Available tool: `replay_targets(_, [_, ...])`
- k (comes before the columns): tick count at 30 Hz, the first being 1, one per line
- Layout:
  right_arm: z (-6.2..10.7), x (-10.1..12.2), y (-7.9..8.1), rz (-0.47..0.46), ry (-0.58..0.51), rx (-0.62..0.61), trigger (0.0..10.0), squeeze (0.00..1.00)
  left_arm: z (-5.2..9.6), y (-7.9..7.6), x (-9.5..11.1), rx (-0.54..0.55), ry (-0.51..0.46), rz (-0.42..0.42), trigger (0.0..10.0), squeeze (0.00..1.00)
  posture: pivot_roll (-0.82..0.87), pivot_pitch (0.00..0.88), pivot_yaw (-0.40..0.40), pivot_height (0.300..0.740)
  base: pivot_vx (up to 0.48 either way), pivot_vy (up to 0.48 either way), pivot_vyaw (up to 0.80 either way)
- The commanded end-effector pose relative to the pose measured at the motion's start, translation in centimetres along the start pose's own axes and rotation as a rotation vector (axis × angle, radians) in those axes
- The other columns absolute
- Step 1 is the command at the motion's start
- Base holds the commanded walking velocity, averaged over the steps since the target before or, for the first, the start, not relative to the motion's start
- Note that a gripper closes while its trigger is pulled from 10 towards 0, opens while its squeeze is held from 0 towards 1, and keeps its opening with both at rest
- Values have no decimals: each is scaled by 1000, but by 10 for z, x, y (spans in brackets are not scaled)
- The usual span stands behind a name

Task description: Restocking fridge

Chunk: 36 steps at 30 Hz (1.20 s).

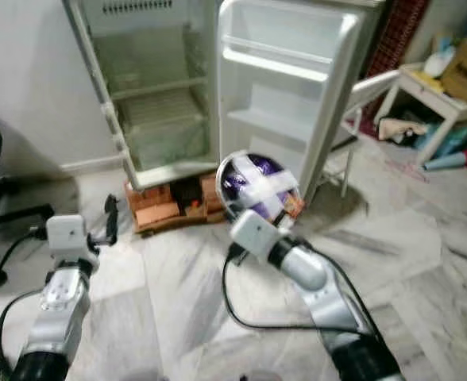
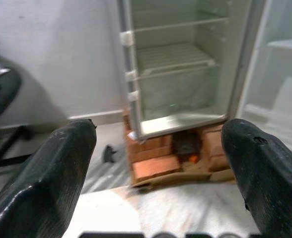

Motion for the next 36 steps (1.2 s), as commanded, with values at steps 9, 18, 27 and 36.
replay_targets(9, [-5,13,9,9,-48,25,10000,0,10,17,-12,-8,22,-9,10000,0,47,29,-31,740,225,0,0])
replay_targets(18, [-7,15,10,13,-55,32,10000,0,10,14,-11,-19,20,2,10000,0,48,27,-31,740,442,0,0])
replay_targets(27, [-8,16,10,12,-60,32,10000,0,9,13,-12,-15,29,5,10000,0,49,26,-23,740,427,61,254])
replay_targets(36, [-9,16,11,13,-61,34,10000,0,9,12,-12,-17,33,8,10000,0,51,27,-20,740,354,324,90])
Point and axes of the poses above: a point about 5 cm out from each wrist's last joint towards the gripper, its own z axis pointing back from the gripper into the wrist, its own x axis along the axis of the wrist's last joint, y = z × x, the point moved 5 cm from there along -z, pointing out of the wrist towards the gripper, and after that the axes turned 13 degrees about -z, right-handed, at the moved point
